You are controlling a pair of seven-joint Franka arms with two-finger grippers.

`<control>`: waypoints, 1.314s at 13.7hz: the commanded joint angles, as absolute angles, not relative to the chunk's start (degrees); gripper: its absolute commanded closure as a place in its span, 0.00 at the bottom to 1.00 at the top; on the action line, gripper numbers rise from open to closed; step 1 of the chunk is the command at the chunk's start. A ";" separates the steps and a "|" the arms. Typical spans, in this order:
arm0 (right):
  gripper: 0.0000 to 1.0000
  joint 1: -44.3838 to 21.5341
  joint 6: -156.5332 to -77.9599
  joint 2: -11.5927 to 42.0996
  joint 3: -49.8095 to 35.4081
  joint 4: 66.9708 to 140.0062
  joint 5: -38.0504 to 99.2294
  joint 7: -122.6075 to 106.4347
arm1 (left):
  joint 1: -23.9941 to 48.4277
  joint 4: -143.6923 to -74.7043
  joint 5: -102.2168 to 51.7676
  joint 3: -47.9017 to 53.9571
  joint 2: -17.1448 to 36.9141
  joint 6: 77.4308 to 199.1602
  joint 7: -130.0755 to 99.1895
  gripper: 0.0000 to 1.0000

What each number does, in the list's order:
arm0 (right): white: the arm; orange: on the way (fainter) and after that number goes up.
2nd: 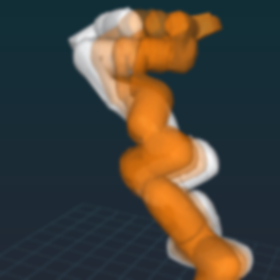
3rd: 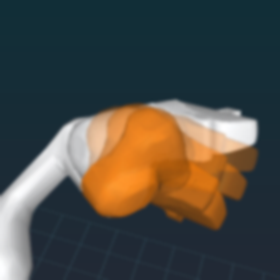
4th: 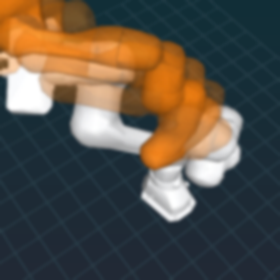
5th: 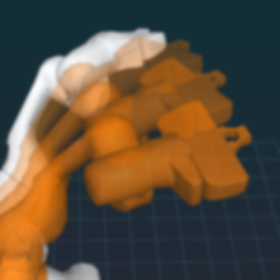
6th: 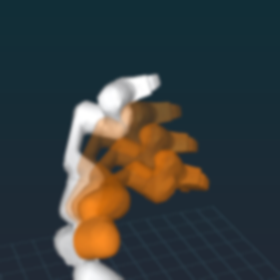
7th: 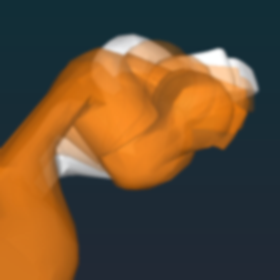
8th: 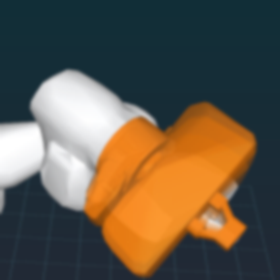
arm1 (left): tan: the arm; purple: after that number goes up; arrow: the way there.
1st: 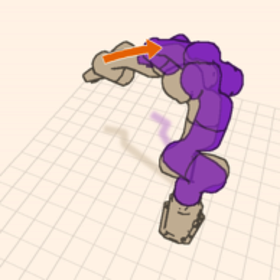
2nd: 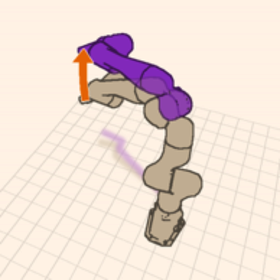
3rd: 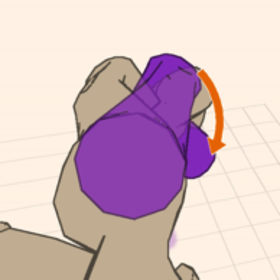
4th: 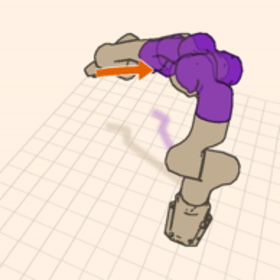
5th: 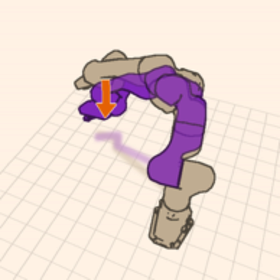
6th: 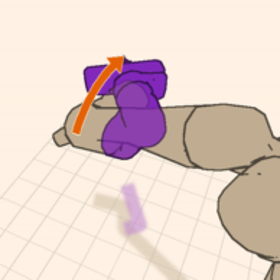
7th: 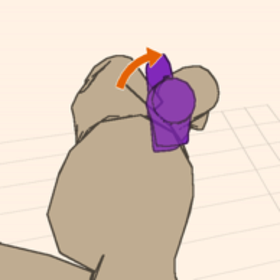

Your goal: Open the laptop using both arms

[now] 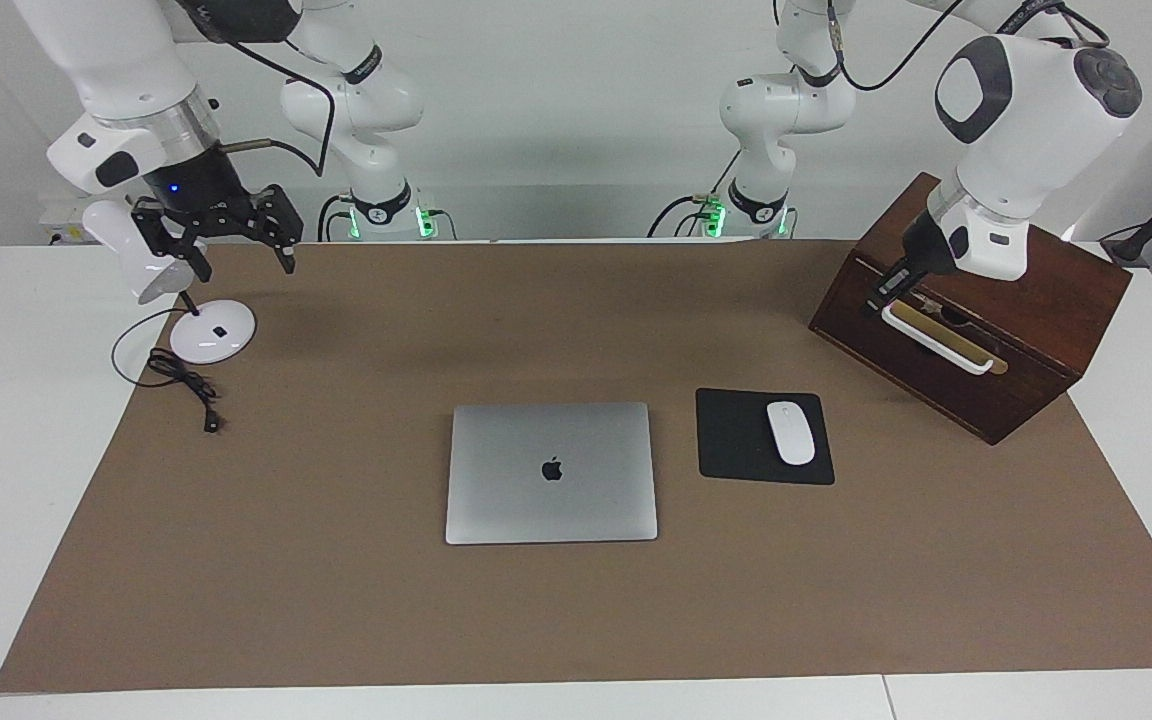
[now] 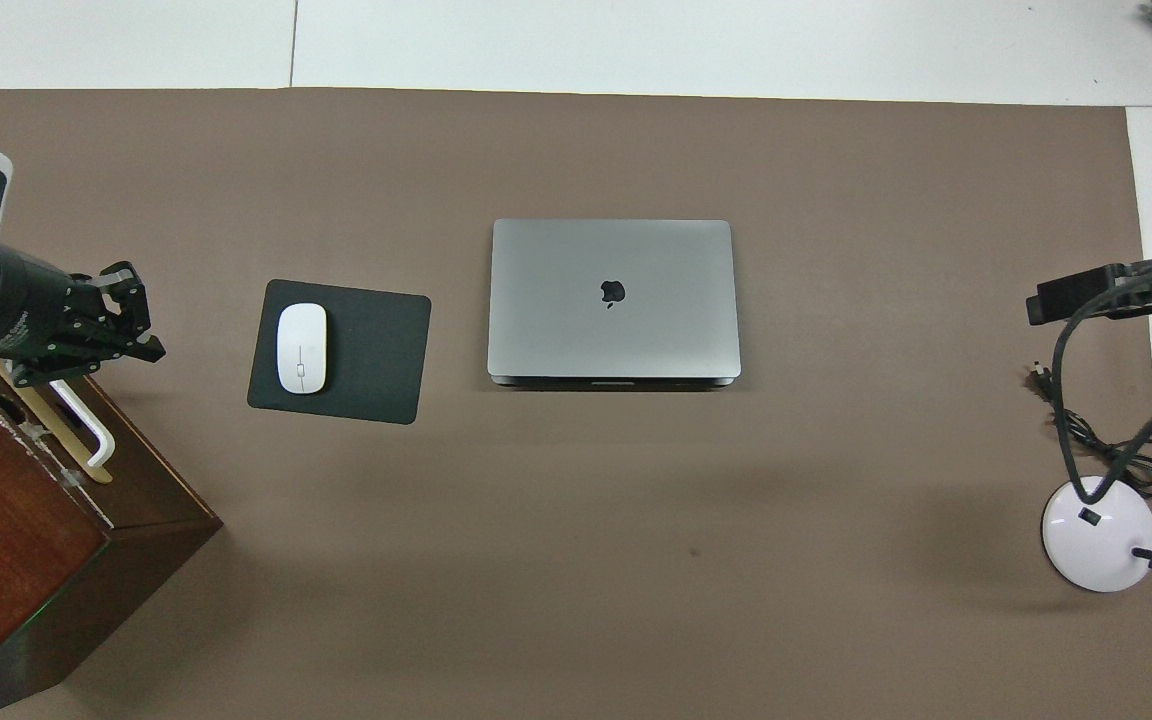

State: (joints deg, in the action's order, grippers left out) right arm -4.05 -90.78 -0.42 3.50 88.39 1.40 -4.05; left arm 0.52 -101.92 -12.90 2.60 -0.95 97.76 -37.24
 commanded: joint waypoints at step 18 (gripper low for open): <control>0.00 -14.94 -92.28 -4.39 1.49 93.42 -5.01 -11.76 | 9.13 -123.75 -36.55 2.46 -2.82 131.21 -66.45 1.00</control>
State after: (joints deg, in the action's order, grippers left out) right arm -14.30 -90.80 -1.77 1.43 89.91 -3.92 -8.11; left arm 6.70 -122.33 -34.61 2.95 -3.81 128.08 -65.53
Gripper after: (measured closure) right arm 0.000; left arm 0.991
